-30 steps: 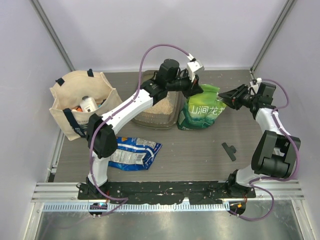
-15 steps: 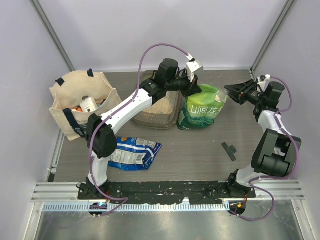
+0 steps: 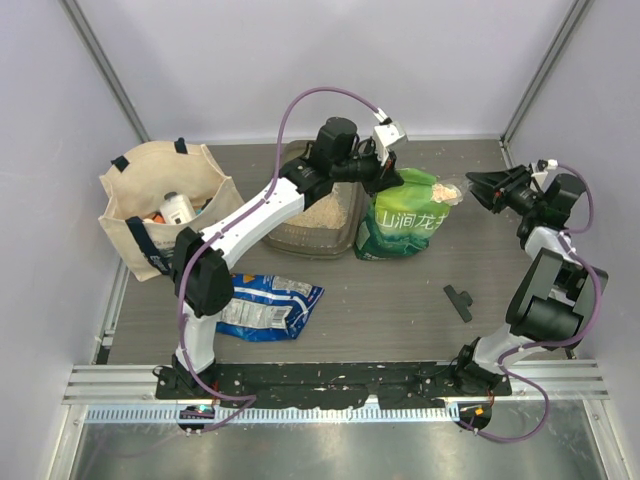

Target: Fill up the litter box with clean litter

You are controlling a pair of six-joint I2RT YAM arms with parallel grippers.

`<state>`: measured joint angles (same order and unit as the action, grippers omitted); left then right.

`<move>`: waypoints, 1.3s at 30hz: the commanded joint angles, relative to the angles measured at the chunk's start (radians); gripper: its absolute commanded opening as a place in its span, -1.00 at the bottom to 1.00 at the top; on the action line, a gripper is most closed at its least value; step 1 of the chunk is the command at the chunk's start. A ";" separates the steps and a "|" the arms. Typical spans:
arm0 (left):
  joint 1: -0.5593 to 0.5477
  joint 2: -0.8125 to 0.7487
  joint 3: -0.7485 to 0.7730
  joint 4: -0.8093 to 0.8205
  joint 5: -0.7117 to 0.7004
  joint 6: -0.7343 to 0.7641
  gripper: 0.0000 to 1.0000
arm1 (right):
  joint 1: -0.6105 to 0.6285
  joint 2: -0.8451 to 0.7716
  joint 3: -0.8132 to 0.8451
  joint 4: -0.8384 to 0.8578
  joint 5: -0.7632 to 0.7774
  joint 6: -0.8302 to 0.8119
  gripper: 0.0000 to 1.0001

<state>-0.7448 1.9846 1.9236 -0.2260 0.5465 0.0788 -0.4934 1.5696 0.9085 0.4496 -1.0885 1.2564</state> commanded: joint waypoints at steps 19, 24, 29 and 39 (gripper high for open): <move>0.039 -0.086 0.015 0.016 -0.042 0.041 -1.00 | -0.097 0.006 0.075 0.118 -0.079 0.078 -0.98; 0.044 -0.079 0.012 0.013 -0.053 0.052 -1.00 | -0.100 0.000 0.118 0.113 -0.080 0.104 -0.98; 0.045 -0.072 0.015 0.017 -0.080 0.062 -1.00 | -0.096 -0.020 0.176 0.010 -0.071 0.089 -0.98; 0.062 -0.108 0.005 -0.058 -0.135 0.082 -0.13 | 0.068 0.093 0.589 -0.400 -0.002 -0.058 -0.98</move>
<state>-0.7132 1.9751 1.9236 -0.2466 0.4660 0.1410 -0.5037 1.6089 1.2942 0.1856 -1.1088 1.2575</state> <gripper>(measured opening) 0.357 0.336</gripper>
